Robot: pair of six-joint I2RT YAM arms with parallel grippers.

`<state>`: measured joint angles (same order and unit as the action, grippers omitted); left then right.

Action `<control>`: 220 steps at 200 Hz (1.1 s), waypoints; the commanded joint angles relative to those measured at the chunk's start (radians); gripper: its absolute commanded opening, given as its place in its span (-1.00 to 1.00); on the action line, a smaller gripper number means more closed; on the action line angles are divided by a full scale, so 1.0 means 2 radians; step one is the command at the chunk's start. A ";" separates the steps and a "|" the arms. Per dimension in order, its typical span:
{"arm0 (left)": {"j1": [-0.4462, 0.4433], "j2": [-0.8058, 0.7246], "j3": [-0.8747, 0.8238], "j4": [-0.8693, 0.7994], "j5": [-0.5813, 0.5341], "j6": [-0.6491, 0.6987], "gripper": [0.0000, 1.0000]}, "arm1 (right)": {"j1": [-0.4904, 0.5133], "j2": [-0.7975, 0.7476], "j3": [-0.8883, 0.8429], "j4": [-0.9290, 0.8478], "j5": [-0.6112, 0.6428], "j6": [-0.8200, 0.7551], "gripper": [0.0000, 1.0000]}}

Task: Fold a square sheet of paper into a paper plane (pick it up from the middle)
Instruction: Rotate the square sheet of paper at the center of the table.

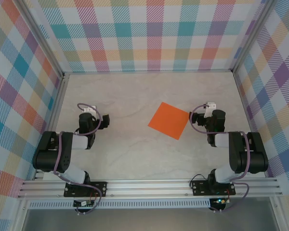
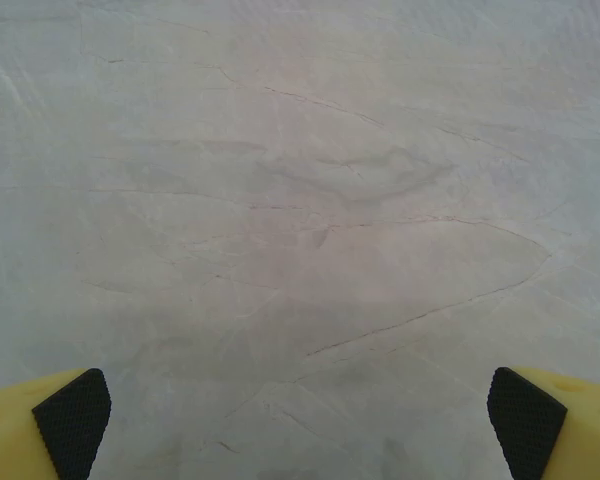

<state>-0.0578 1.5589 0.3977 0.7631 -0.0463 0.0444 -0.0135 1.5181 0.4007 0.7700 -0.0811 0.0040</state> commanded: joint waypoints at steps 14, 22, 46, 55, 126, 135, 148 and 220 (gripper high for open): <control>-0.003 0.005 0.014 0.022 -0.005 -0.005 1.00 | -0.002 0.007 0.010 0.016 -0.010 0.003 1.00; -0.003 0.005 0.014 0.022 -0.006 -0.005 1.00 | -0.003 0.007 0.010 0.017 -0.010 0.003 0.99; -0.003 0.006 0.014 0.021 -0.005 -0.006 1.00 | -0.002 0.007 0.010 0.017 -0.010 0.003 0.99; -0.003 0.005 0.014 0.022 -0.006 -0.006 1.00 | -0.002 0.007 0.010 0.017 -0.010 0.003 1.00; -0.003 0.005 0.014 0.022 -0.005 -0.006 1.00 | -0.003 0.008 0.011 0.016 -0.010 0.003 0.99; -0.003 0.005 0.014 0.021 -0.006 -0.006 1.00 | -0.002 0.007 0.011 0.015 -0.010 0.003 0.99; -0.002 0.004 0.011 0.025 -0.004 -0.006 1.00 | -0.003 0.007 0.011 0.015 -0.010 0.003 0.99; -0.003 -0.131 0.031 -0.130 -0.081 -0.057 1.00 | -0.002 -0.110 0.193 -0.379 0.044 0.120 1.00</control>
<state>-0.0586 1.4158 0.3992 0.6914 -0.1280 0.0051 -0.0135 1.3594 0.6228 0.3614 -0.0338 0.0784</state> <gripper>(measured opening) 0.999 0.997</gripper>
